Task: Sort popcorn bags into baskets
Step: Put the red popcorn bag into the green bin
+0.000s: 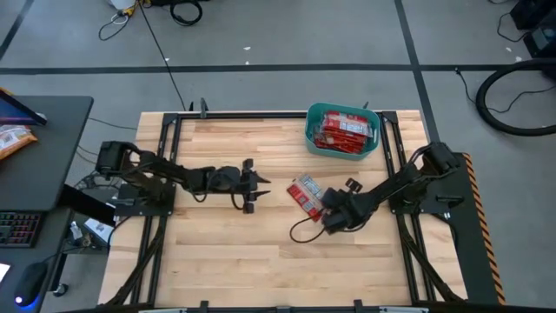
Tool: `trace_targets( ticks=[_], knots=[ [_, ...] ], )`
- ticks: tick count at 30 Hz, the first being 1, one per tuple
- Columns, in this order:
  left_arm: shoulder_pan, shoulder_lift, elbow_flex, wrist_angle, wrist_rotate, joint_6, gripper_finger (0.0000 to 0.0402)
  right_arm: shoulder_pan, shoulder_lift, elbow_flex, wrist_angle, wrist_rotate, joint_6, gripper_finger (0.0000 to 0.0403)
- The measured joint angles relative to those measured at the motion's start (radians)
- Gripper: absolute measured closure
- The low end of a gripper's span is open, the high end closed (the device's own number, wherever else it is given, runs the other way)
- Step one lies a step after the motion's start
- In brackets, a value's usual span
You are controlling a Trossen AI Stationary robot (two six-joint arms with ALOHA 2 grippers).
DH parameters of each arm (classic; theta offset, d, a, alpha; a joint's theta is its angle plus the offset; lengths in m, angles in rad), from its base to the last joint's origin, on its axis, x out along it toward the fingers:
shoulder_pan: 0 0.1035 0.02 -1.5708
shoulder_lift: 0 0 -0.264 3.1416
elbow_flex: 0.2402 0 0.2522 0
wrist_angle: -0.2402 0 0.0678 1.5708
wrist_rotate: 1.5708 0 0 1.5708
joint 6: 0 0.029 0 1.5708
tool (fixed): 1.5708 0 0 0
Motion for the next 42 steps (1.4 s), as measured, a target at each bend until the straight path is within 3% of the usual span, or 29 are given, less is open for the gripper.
trace_targets(
  ticks=[12,19,26,30,34,42],
  knots=[
    [-0.108,0.000,0.000,-0.171,0.083,0.056,0.0251,0.034,0.001,-0.002,0.593,-0.163,-0.513,0.0351],
    [-0.168,0.000,0.002,-0.187,0.070,0.009,0.0251,0.034,0.001,-0.002,0.635,-0.036,-0.538,0.0351],
    [-0.246,0.071,0.060,-0.186,-0.050,0.027,0.0239,-0.006,0.022,-0.004,0.641,0.089,-0.516,0.0351],
    [-0.259,0.122,0.090,-0.188,-0.059,0.072,0.0231,-0.061,0.087,-0.005,0.679,0.004,-0.501,0.0352],
    [-0.263,0.147,0.099,-0.200,-0.068,0.112,0.0230,-0.093,0.152,0.001,0.828,-0.080,-0.521,0.0352],
    [-0.299,0.161,0.098,-0.263,-0.086,0.232,0.0230,-0.076,0.195,-0.005,1.065,-0.288,-0.657,0.0352]
  ],
)
